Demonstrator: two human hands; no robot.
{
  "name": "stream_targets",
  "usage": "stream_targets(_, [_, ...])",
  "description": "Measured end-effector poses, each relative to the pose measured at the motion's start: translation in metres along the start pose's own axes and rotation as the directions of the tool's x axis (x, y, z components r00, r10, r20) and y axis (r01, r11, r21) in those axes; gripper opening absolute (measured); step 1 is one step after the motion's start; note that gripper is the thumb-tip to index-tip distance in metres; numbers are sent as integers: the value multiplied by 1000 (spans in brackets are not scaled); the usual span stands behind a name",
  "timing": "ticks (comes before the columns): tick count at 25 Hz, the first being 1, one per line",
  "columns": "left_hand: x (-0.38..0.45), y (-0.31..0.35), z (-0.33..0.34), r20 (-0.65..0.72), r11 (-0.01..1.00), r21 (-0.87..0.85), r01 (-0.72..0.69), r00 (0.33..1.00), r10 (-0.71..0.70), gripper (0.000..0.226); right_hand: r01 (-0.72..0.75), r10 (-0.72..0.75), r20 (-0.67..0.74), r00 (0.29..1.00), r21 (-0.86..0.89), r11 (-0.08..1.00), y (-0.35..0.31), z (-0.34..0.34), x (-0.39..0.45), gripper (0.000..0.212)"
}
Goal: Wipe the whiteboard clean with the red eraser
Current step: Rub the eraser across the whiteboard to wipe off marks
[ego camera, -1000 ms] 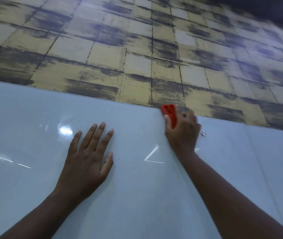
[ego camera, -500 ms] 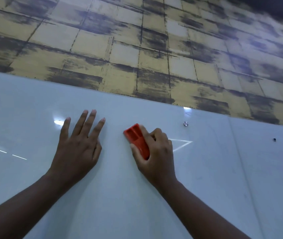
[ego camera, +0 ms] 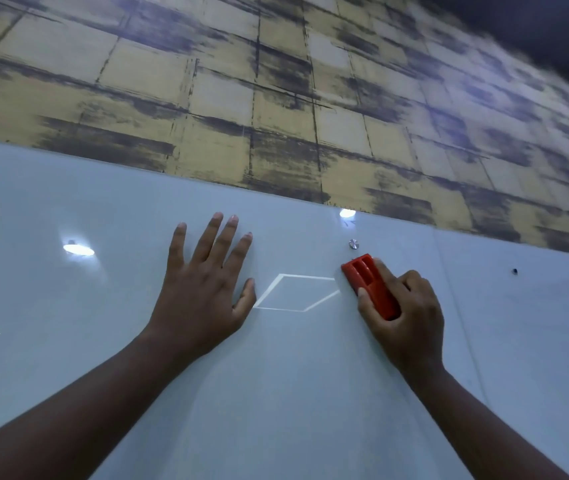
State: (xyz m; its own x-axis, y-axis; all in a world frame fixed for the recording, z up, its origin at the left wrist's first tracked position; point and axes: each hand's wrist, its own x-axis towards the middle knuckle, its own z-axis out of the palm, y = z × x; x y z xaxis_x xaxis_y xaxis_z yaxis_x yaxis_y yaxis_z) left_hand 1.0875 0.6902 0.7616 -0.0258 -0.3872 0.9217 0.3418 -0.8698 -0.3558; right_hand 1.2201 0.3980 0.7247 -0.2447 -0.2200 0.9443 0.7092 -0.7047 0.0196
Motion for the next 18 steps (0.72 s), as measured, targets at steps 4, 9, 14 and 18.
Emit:
stream_targets(4, [0, 6, 3, -36, 999, -33, -17, 999, 16, 74, -218, 218, -65, 974, 2, 976, 33, 3, 25, 62])
stream_targets(9, [30, 29, 4, -21, 997, -19, -81, 997, 80, 81, -82, 83, 25, 996, -35, 996, 45, 19, 74, 63])
stream_targets(14, [51, 85, 27, 46, 998, -21, 61, 997, -60, 76, 198, -207, 232, 951, 62, 978, 47, 30, 120, 63])
stream_targets(18, [43, 89, 27, 26, 993, -16, 113, 993, -112, 74, 54, -77, 177, 981, 134, 989, 98, 17, 128, 59])
